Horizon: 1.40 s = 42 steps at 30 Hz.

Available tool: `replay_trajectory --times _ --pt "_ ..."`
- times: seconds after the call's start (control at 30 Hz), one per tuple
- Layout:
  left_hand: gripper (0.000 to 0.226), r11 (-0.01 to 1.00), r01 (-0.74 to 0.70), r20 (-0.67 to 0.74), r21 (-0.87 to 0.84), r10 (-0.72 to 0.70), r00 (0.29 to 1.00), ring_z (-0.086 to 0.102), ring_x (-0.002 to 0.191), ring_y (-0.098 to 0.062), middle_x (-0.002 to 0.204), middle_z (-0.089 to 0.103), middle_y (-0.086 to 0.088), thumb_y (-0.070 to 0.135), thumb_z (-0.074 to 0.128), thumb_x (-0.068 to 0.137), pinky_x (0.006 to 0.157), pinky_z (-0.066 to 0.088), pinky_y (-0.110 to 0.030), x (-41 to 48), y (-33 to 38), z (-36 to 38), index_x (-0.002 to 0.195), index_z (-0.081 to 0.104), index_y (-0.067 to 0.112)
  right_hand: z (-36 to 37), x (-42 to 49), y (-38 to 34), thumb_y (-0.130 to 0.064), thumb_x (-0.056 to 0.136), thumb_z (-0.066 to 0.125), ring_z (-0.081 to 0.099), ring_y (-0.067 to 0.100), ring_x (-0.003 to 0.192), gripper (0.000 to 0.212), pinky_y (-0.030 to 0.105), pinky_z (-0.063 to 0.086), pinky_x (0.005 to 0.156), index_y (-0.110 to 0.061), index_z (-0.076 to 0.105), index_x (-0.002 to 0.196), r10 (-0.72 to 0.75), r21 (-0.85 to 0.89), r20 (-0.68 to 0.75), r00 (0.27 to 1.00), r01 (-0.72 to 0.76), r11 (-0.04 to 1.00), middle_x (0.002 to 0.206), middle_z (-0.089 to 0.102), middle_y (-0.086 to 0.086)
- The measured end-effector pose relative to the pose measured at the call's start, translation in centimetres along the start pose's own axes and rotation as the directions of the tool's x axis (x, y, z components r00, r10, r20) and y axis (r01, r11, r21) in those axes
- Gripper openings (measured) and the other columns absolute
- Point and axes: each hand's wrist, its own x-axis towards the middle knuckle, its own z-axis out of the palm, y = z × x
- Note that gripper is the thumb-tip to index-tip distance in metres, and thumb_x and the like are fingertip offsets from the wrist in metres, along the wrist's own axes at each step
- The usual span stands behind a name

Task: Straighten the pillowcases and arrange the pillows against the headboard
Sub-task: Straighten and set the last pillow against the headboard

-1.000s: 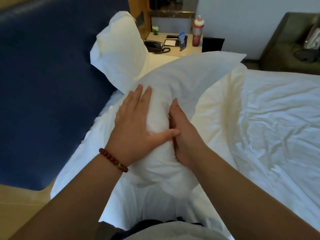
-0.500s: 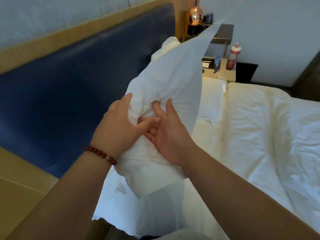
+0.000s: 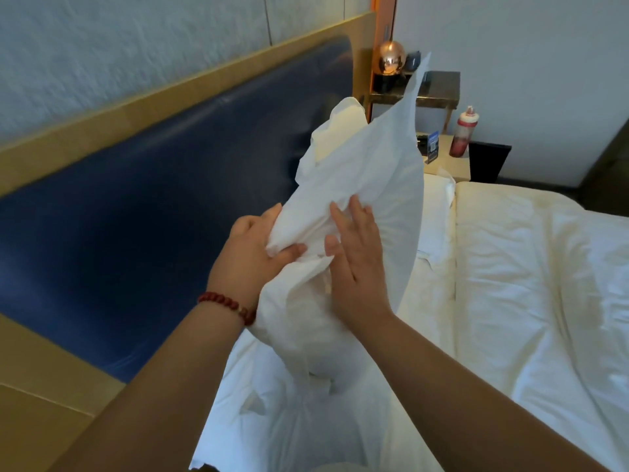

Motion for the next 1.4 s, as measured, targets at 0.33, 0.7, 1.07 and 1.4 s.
replay_trajectory --times 0.33,0.7,1.07,1.4 --pt "0.135 0.802 0.071 0.106 0.593 -0.165 0.980 -0.013 0.150 -0.031 0.164 -0.011 0.005 0.103 0.022 0.044 0.119 0.008 -0.059 -1.8 2.9 1.1 0.154 -0.010 0.032 -0.9 3.2 -0.9 -0.063 0.093 0.032 0.038 -0.001 0.133 0.049 0.026 0.028 0.115 -0.042 0.052 0.132 0.076 0.747 0.579 0.811 -0.566 0.347 0.139 0.048 -0.022" --pt "0.136 0.780 0.226 -0.179 0.584 -0.148 0.973 -0.014 0.150 -0.027 0.161 -0.023 -0.007 0.100 0.037 0.049 0.122 0.011 -0.050 -3.7 0.0 4.2 0.150 -0.025 0.032 -2.3 5.5 9.0 -0.068 0.073 0.063 0.044 0.010 0.130 0.076 0.036 0.038 0.109 -0.034 0.045 0.138 0.346 0.501 0.087 0.934 -0.341 0.796 0.142 0.044 -0.006" --pt "0.136 0.689 0.426 -0.105 0.587 -0.457 0.883 0.047 0.128 -0.028 0.140 0.051 0.001 0.105 0.024 0.046 0.106 0.036 -0.050 3.5 -1.8 1.1 0.152 0.022 0.020 8.0 11.5 24.6 -0.092 0.066 0.047 0.040 0.009 0.136 0.093 0.046 0.027 0.117 -0.040 0.042 0.143 0.375 0.416 0.558 0.740 -0.640 0.646 0.147 0.046 -0.016" --pt "0.115 0.720 0.437 -0.281 0.540 -0.335 0.899 0.057 0.104 -0.021 0.106 0.061 0.005 0.104 0.026 0.043 0.098 0.039 -0.042 7.5 -4.3 3.9 0.118 0.050 0.020 12.0 11.2 25.4 -0.082 0.084 0.014 0.057 0.036 0.107 0.092 0.042 0.040 0.090 -0.011 0.061 0.117 0.580 0.052 0.391 0.715 -0.646 0.761 0.113 0.063 0.015"
